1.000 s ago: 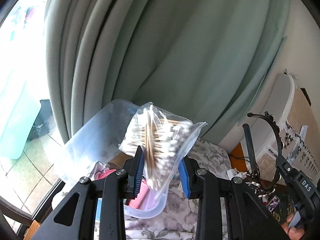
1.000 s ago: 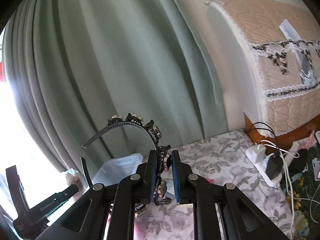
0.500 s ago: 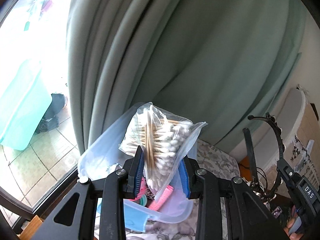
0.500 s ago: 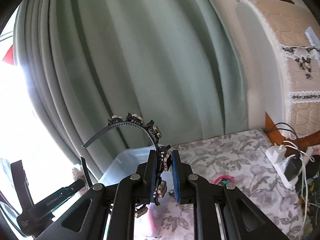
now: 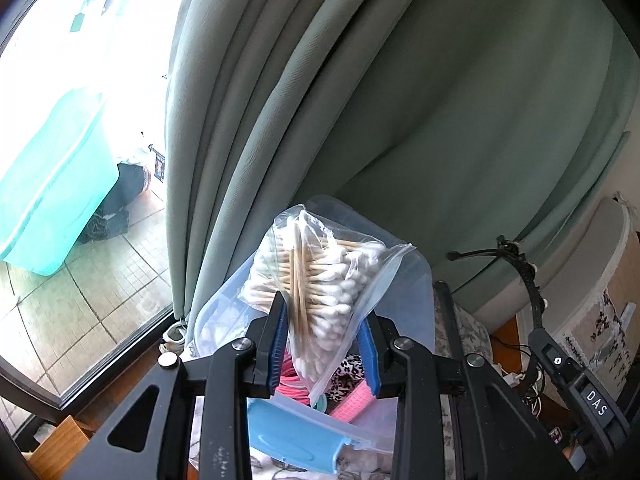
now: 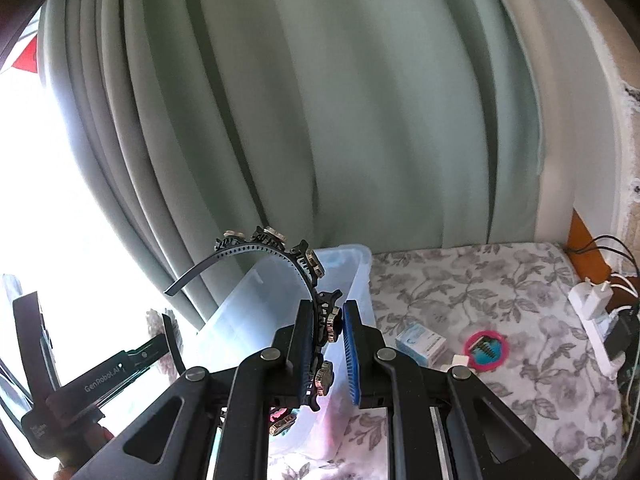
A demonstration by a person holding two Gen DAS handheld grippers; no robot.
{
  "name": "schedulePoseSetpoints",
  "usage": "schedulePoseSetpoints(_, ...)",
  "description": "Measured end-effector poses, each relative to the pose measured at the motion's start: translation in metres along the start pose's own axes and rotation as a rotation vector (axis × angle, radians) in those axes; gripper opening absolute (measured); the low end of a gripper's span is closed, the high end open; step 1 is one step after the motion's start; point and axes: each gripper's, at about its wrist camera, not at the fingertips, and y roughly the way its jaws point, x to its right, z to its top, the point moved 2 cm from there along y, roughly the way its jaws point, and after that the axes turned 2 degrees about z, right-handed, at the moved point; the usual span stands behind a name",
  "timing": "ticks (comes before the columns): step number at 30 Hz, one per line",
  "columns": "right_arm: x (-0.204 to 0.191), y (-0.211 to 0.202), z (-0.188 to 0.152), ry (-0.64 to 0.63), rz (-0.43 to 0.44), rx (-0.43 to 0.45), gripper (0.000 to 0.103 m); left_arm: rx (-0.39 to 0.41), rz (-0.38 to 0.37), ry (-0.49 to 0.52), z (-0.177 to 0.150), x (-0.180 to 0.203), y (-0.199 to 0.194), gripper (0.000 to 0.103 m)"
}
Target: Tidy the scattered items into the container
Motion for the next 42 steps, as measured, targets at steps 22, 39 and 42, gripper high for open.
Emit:
schedulePoseSetpoints(22, -0.018, 0.051, -0.013, -0.022, 0.045, -0.097, 0.016, -0.017, -0.003, -0.003, 0.005, -0.018, 0.001, 0.033)
schedulePoseSetpoints(39, -0.014, 0.075, -0.019, 0.012, 0.051, -0.159, 0.016, -0.020, -0.033, -0.012, 0.016, -0.019, -0.003, 0.033)
schedulePoseSetpoints(42, -0.012, 0.078, -0.021, 0.019, 0.049, -0.172, 0.016, -0.028, -0.052, -0.011, 0.018, -0.018, -0.004, 0.033)
